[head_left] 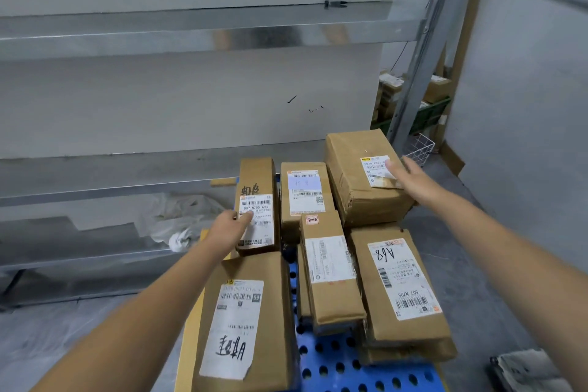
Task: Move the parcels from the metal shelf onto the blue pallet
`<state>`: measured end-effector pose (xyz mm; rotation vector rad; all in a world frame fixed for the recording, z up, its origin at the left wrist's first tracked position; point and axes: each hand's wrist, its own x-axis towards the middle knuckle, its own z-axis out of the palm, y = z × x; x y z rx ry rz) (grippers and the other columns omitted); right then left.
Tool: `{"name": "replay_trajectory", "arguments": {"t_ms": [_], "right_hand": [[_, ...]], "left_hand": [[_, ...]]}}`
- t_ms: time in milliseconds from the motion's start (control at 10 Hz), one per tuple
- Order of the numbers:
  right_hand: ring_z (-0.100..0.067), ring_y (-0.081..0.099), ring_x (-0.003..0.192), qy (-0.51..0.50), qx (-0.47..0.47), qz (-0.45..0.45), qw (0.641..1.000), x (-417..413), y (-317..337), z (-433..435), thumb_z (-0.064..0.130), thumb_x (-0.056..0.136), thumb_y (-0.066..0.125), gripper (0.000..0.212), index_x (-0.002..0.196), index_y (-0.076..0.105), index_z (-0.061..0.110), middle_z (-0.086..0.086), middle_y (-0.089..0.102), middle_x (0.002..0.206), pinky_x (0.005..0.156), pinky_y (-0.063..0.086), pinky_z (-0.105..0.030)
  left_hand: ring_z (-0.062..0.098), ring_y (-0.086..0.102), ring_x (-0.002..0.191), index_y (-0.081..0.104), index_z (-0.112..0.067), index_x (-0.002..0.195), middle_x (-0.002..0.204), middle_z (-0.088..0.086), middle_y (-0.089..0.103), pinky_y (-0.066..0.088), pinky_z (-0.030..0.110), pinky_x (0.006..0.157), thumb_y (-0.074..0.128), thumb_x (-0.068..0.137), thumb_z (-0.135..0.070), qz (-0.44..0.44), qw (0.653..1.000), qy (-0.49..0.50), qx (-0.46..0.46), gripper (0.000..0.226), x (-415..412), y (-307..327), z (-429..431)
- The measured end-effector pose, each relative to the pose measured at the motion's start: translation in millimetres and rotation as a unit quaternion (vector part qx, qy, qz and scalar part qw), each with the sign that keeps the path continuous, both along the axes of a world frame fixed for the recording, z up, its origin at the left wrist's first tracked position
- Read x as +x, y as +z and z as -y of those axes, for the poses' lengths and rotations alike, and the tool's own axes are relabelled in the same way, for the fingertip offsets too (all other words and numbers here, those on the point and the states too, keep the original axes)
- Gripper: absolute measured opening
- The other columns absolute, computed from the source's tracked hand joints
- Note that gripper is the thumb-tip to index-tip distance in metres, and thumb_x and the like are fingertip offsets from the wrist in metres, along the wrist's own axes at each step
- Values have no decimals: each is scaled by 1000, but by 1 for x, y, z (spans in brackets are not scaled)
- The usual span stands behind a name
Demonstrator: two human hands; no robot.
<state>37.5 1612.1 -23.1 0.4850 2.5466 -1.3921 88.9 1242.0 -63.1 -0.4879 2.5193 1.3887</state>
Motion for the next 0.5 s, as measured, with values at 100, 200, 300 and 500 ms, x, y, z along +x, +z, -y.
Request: {"name": "replay_trajectory", "arguments": {"t_ms": [100, 200, 300, 500], "right_hand": [[-17, 42, 127, 25, -17, -9, 1000, -7, -12, 1, 54, 86, 62, 84, 153, 19, 27, 3, 36, 152, 100, 34, -35], [-10, 41, 109, 32, -19, -11, 999, -8, -14, 3, 51, 84, 66, 81, 150, 24, 30, 4, 43, 146, 90, 34, -30], [-10, 42, 109, 43, -23, -6, 999, -6, -13, 2, 52, 87, 62, 75, 149, 28, 28, 4, 44, 144, 90, 33, -29], [-27, 41, 134, -79, 85, -70, 991, -1, 7, 17, 48, 97, 43, 64, 150, 29, 15, -9, 35, 153, 107, 33, -43]], "left_hand": [[25, 62, 109, 55, -6, 130, 124, 11, 64, 51, 40, 93, 56, 98, -24, 10, 1000, -15, 5, 37, -8, -7, -3], [26, 64, 106, 57, -7, 126, 121, 10, 67, 53, 44, 93, 60, 94, -17, 16, 999, -33, -13, 33, -15, -9, 2], [25, 64, 105, 58, -7, 126, 120, 11, 67, 51, 45, 95, 62, 93, -17, 25, 998, -47, -15, 34, -16, -8, 9], [23, 58, 114, 51, -8, 135, 131, 8, 61, 48, 40, 97, 51, 98, -20, -41, 997, -37, -62, 38, 4, 6, 3]]}}
